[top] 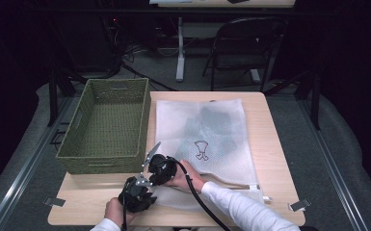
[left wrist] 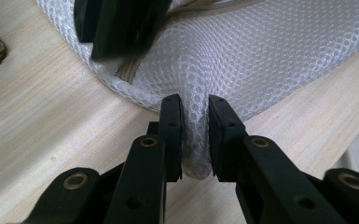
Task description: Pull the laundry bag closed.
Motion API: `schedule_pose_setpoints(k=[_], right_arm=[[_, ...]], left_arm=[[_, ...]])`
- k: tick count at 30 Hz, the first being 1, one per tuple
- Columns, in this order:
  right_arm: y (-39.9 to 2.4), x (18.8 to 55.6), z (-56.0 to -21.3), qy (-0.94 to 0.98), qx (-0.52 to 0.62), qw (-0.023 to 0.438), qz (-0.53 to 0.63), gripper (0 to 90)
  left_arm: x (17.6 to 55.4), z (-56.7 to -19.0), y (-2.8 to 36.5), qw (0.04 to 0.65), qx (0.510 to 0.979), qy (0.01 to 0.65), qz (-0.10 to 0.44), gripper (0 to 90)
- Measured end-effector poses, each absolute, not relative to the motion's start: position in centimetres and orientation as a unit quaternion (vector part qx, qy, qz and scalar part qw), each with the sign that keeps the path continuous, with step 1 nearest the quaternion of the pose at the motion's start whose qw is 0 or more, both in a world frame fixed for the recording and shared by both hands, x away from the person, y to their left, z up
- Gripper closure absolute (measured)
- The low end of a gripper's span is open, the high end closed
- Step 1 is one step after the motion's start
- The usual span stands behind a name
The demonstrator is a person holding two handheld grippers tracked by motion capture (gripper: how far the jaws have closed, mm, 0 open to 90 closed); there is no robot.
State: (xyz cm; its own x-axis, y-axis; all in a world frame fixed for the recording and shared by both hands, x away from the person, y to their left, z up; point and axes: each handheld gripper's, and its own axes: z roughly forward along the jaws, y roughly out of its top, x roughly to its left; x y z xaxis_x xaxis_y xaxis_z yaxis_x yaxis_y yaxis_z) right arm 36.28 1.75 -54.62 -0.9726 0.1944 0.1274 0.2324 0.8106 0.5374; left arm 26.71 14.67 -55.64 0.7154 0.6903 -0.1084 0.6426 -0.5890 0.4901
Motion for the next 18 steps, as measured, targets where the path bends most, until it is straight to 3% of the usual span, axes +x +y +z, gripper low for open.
schedule_pose_setpoints(k=[8,18], right_arm=[[0.4,36.4,-54.1,-0.954,-0.112,0.021,-0.278,81.2],[3.5,36.0,-55.3,-0.958,-0.098,0.045,-0.266,76.8]], left_arm=[[26.7,-55.7,14.6,0.252,0.891,0.374,0.043,77.2],[26.6,-55.7,14.7,0.255,0.891,0.375,0.040,77.0]])
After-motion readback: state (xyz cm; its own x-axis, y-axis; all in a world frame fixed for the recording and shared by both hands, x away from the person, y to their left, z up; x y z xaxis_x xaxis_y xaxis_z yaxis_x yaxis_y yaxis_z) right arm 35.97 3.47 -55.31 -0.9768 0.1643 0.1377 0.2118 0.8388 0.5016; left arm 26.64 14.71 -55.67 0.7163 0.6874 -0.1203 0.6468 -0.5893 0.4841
